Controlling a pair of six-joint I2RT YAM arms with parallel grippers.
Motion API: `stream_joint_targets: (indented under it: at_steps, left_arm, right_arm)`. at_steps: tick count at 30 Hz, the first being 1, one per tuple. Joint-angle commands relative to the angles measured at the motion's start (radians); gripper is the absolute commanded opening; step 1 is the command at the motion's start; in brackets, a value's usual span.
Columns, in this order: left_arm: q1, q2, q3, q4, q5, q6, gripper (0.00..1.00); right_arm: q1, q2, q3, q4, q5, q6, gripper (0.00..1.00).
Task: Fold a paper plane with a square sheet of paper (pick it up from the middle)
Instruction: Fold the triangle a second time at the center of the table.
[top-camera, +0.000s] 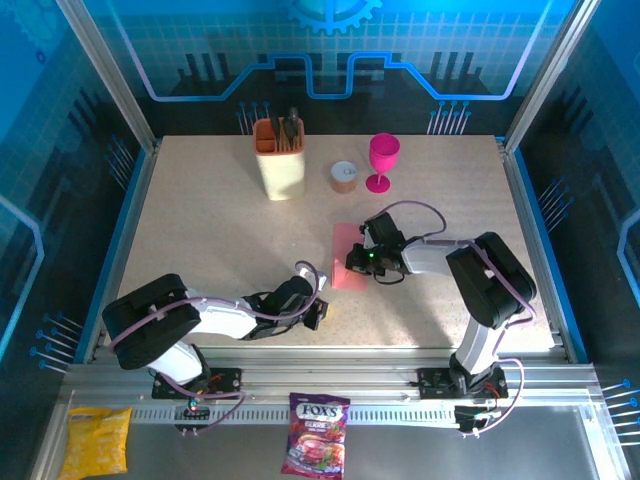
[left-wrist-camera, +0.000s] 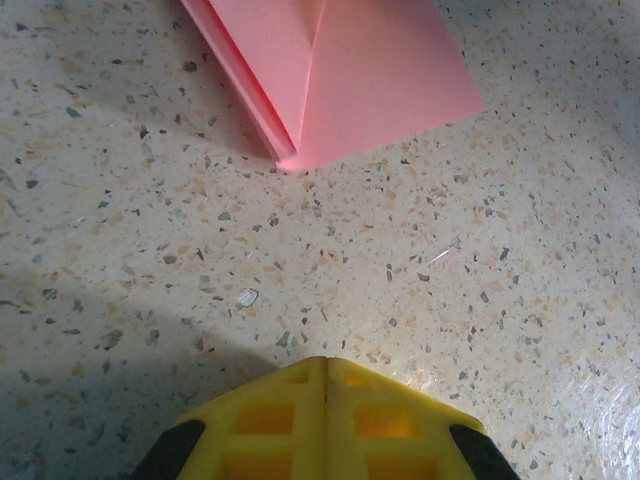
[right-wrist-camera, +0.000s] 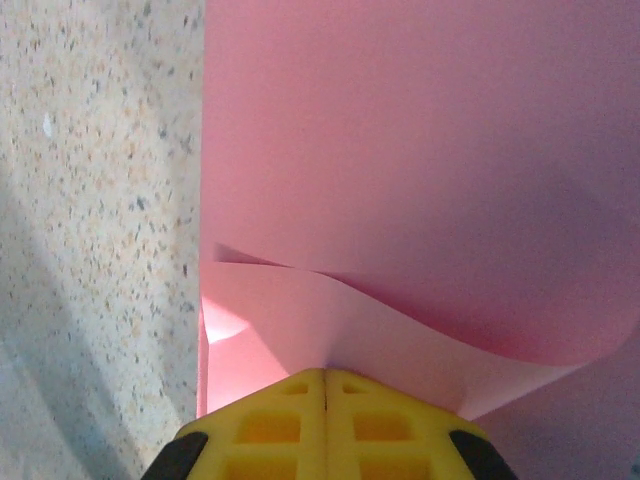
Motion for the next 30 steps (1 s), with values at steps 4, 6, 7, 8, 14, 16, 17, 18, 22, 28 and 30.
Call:
stream_joint_targets:
  at_steps: [4,6,7,8,14,16,17,18,22,28,30]
  left_arm:
    - [-0.003,0.002,-0.042,-0.142,0.045,-0.015,0.00]
    - [-0.002,-0.038,-0.024,-0.168,0.044,-0.014,0.00]
    - [-0.002,-0.062,-0.010,-0.187,0.039,-0.011,0.00]
    - [-0.002,-0.088,0.004,-0.202,0.035,-0.006,0.00]
    - [0.012,-0.177,0.074,-0.255,0.032,0.010,0.00]
    - [0.013,-0.182,0.089,-0.260,0.038,0.017,0.00]
    - [0.013,-0.181,0.098,-0.263,0.040,0.021,0.00]
    - [0.014,-0.178,0.103,-0.264,0.043,0.024,0.00]
    - [0.014,-0.148,0.109,-0.253,0.058,0.030,0.00]
    - [0.014,-0.082,0.069,-0.187,0.079,0.018,0.00]
    - [0.014,-0.055,0.053,-0.163,0.079,0.017,0.00]
  right_arm:
    - [-0.009,0.052,-0.017,-0.062,0.051,-0.025,0.00]
    - [0.001,0.045,-0.031,-0.055,0.043,-0.021,0.00]
    - [0.010,0.040,-0.039,-0.052,0.041,-0.021,0.00]
    - [0.020,0.036,-0.049,-0.048,0.037,-0.019,0.00]
    - [0.104,-0.014,-0.119,-0.013,0.041,0.020,0.00]
    - [0.138,-0.023,-0.135,-0.003,0.048,0.035,0.00]
    - [0.156,-0.028,-0.144,0.004,0.050,0.045,0.00]
    - [0.173,-0.032,-0.152,0.011,0.051,0.055,0.00]
    - [0.227,-0.044,-0.168,0.036,0.059,0.094,0.00]
    - [0.240,-0.049,-0.158,0.034,0.055,0.108,0.00]
    - [0.238,-0.052,-0.147,0.025,0.053,0.103,0.00]
